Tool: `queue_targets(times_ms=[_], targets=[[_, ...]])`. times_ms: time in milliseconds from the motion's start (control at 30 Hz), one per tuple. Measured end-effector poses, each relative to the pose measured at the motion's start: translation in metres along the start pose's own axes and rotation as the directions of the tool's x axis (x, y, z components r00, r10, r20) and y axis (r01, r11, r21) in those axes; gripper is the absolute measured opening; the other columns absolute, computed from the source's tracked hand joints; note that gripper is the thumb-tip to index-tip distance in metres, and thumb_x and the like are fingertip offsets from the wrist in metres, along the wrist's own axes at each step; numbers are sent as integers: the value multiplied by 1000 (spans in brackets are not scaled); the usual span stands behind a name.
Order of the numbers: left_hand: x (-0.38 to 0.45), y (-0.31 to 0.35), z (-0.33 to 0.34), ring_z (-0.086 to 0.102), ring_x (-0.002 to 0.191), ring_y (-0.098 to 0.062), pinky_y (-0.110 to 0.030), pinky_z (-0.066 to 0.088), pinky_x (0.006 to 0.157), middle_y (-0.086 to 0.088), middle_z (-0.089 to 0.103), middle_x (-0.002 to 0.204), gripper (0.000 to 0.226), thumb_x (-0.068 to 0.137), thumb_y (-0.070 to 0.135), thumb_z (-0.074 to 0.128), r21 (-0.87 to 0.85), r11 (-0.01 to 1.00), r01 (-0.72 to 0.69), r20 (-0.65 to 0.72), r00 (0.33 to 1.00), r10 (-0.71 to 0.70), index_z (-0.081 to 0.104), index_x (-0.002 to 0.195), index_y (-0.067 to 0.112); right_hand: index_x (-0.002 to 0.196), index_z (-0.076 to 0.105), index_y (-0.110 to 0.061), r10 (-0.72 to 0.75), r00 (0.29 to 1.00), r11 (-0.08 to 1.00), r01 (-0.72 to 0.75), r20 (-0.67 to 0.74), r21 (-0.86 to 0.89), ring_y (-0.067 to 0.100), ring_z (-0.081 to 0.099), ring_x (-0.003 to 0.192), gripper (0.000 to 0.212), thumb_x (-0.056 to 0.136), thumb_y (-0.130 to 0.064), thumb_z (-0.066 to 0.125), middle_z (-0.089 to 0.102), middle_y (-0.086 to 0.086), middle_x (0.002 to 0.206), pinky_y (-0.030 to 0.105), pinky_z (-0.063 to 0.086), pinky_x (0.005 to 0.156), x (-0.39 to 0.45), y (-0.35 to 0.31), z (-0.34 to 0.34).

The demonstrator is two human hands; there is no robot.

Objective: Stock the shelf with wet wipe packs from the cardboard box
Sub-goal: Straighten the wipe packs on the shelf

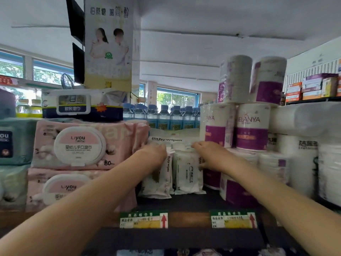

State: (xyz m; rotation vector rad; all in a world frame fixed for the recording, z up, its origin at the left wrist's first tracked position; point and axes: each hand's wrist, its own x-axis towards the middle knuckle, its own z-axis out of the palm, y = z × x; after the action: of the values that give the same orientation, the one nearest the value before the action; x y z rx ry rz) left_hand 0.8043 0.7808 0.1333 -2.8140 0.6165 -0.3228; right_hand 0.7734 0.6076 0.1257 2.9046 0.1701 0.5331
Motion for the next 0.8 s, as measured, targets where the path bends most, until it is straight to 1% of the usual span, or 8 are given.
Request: queue_targets(times_ms=[100,233,300,367,467,533,700,800], targets=[[1,4,6,48,121,-32,-38,41,99,-17,47,133,58,85,21,64,-62,997,-40,-53,998,37,34,131,1,114,48,-13,40,997,999,-40,-66,-7,30,51,114,30,89,-26,57,56,11,122,42,47,91,3,-8,8],[2,11,20,40,127,-39,-43,36,103,-23,38,138,67,88,42,55,-101,995,-1,-46,999,-4,25,134,4,114,50,-13,47,997,998,-49,-58,-36,31,52,115,28,92,-30,51,57,13,122,41,47,89,12,-15,12],[0,11,21,31,132,-41,-48,31,107,-20,30,143,72,88,42,56,-74,997,-18,-23,1000,16,20,139,7,116,51,-14,53,999,999,-53,-8,3,28,55,112,30,91,-30,53,58,11,123,40,48,91,15,-15,9],[-3,8,20,27,135,-39,-49,30,110,-16,23,149,81,85,38,62,-49,997,-52,1,999,52,13,143,10,125,48,-14,32,999,996,-34,22,80,27,52,115,39,92,-34,51,55,10,128,38,44,97,15,-19,2],[-2,0,14,30,137,-36,-46,33,110,-15,12,155,100,80,32,70,-93,995,33,85,996,-25,-2,149,21,140,36,-16,-90,995,961,100,-51,256,23,41,130,51,95,-36,46,42,6,143,35,32,107,17,-29,-9],[-1,1,6,37,133,-32,-42,38,107,-14,24,152,102,78,32,71,-119,990,81,102,992,-69,-1,149,18,144,29,-18,-221,975,920,204,14,334,19,34,135,60,92,-36,53,34,1,149,31,26,110,18,-34,-12],[10,7,-7,39,133,-27,-36,36,110,-8,35,148,91,79,40,69,-80,990,116,208,973,-97,16,147,12,148,14,-21,-271,951,962,269,146,34,15,9,145,98,73,-60,64,13,-3,157,48,-2,118,44,-39,-3],[23,-3,-8,50,122,-30,-39,46,100,-10,45,140,92,73,38,75,-214,960,180,328,939,-103,24,145,15,148,12,-24,-268,944,963,266,191,37,17,9,145,105,67,-63,67,12,-3,157,52,-3,117,57,-43,2]])
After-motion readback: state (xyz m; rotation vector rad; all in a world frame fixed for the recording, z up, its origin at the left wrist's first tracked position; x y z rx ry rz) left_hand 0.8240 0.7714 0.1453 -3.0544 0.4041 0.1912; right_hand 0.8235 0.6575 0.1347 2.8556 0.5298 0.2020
